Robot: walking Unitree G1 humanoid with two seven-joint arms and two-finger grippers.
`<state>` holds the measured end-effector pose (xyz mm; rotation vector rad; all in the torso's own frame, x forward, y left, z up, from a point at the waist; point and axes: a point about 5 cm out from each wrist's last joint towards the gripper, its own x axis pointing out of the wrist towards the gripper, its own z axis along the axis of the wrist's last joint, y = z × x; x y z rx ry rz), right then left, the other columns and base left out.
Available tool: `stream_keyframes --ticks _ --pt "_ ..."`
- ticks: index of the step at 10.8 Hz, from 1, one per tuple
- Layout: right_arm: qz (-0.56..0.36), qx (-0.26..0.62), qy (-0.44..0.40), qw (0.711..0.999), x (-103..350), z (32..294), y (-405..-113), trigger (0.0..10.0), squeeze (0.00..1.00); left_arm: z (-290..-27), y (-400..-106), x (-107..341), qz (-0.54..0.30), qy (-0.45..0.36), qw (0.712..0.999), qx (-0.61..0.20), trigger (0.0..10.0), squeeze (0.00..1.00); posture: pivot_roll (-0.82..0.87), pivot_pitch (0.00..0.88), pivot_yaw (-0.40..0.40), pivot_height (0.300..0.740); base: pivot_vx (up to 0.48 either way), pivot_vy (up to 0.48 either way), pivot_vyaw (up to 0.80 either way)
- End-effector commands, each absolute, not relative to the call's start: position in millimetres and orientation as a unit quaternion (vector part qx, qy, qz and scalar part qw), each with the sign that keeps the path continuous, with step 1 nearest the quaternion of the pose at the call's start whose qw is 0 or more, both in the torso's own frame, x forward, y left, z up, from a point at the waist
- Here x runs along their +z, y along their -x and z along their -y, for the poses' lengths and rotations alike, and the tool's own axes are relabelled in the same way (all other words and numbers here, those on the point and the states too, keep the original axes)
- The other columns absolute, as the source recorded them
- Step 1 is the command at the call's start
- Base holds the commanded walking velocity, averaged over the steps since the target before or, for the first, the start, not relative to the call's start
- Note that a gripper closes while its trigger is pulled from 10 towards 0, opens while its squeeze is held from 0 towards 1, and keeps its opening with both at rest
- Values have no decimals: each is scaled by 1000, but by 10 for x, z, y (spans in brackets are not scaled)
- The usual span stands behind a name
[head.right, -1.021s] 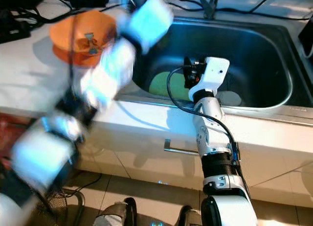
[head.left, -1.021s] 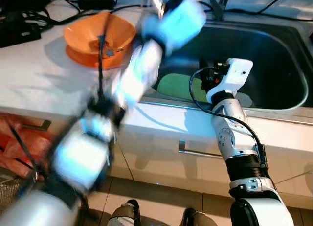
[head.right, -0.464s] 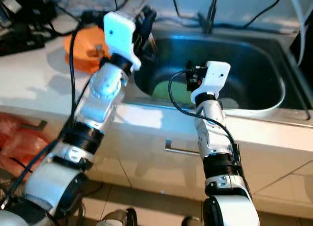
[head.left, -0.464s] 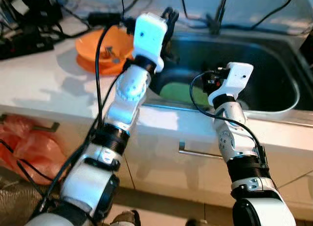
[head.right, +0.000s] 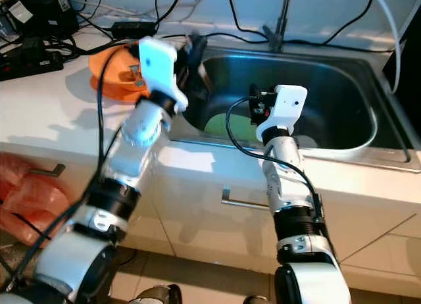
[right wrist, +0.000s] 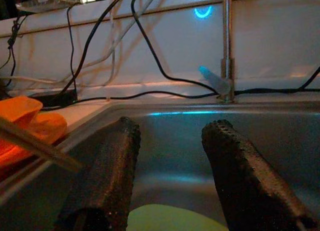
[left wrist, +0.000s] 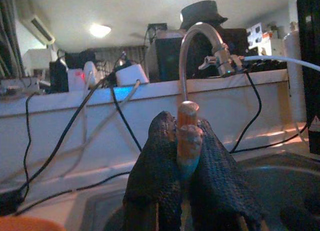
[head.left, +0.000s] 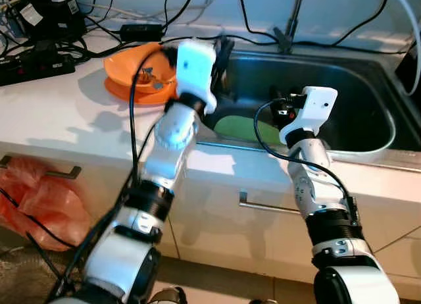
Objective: Kitchen organization
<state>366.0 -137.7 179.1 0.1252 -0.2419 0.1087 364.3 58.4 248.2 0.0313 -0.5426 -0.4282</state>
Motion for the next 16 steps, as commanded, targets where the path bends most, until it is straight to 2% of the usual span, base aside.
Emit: stream_keyframes --ticks 1,4,7,8,9,12,13,16 --pt "125 62 -51 989 1812 1368 -3671 10000 0 -643 -3653 2492 263 1 944 -200 10000 0 -20 0 6 740 0 0 0" --pt "118 78 -16 990 1807 1329 -3693 10000 0 -704 -3665 2508 254 22 946 -198 10000 0 -3 0 -24 740 0 0 0" --pt "131 133 94 978 1849 1230 -3685 10000 0 -787 -3688 2695 267 93 935 -215 10000 0 -1 1 -23 740 0 0 0" --pt "132 134 95 978 1860 1225 -3685 10000 0 -783 -3685 2716 269 99 932 -221 10000 0 -2 4 -23 740 0 0 0" --pt "140 146 130 971 1881 1202 -3676 10000 0 -778 -3689 2735 265 118 929 -230 10000 0 -6 12 -19 740 0 0 0" --pt "135 197 147 960 1838 1073 -3623 10000 0 -702 -3666 2742 254 144 920 -263 10000 0 -8 20 -15 740 0 0 0" --pt "121 249 162 947 1769 956 -3571 10000 0 -658 -3649 2733 248 156 915 -277 10000 0 -10 20 -12 740 0 0 0" --pt "119 261 157 945 1743 854 -3548 10000 0 -537 -3564 2777 251 171 895 -326 10000 0 -2 21 -10 740 0 0 0"
